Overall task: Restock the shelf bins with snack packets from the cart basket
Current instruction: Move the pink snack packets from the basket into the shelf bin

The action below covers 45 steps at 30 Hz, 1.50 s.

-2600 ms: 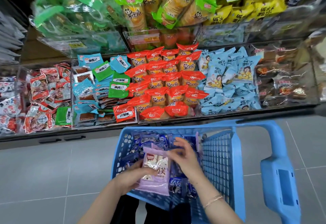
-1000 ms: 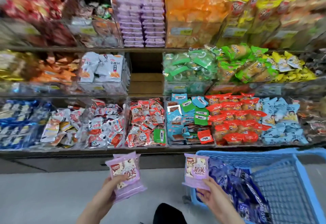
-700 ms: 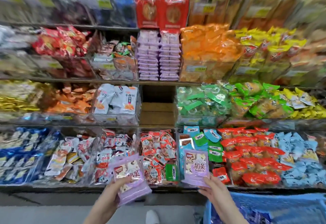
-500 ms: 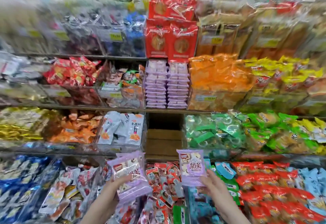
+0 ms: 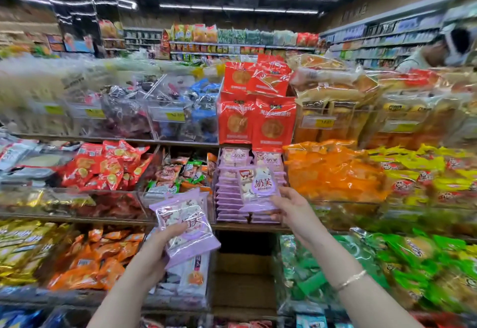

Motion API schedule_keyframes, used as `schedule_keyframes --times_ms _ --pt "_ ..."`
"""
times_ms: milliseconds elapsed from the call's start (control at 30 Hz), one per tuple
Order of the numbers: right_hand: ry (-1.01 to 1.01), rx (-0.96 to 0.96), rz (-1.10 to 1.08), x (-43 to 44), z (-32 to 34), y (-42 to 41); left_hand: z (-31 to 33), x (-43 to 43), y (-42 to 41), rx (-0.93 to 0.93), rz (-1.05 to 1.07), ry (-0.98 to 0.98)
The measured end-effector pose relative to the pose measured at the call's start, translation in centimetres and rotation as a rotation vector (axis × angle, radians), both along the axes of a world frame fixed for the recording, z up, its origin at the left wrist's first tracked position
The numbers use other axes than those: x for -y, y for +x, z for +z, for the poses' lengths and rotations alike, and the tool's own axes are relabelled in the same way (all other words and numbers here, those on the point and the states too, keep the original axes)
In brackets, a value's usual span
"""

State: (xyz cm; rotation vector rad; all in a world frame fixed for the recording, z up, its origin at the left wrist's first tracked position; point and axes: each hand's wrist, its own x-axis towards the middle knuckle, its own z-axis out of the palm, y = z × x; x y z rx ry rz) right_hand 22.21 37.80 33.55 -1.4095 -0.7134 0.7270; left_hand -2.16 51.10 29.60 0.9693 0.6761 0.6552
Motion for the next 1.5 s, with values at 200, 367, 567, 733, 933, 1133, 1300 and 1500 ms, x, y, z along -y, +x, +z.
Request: schedule_keyframes --times_ms 200,367,567,733,933,1133,1300,1500 --pt "-0.083 0.096 -0.028 -6.6 4.4 2.4 1.2 -3.3 0.6 -0.036 0.002 0.057" --pt "-0.175 0.096 -0.055 -12.5 5.6 3.2 1.5 -6.0 0.1 -0.042 0.007 0.047" --pt "-0.283 0.225 -0.204 -16.5 5.6 3.1 1.0 -8.7 -0.1 -0.053 -0.037 0.044" --pt "-0.522 0.789 -0.345 -16.8 4.6 2.9 0.3 -10.0 0.3 -0.042 -0.109 0.038" --pt "-0.648 0.997 -0.38 -15.8 4.7 2.7 0.1 -9.8 1.3 -0.034 -0.159 0.019" --pt "-0.274 0.845 -0.149 -11.9 4.0 -1.6 0.4 -8.8 2.9 -0.016 -0.196 0.03" --pt "-0.388 0.733 0.205 -8.3 1.3 -6.0 1.0 -7.1 5.3 -0.015 -0.216 0.104" --pt "-0.274 0.413 0.125 -7.5 0.9 -5.3 0.7 -6.2 6.8 -0.018 -0.213 0.166"
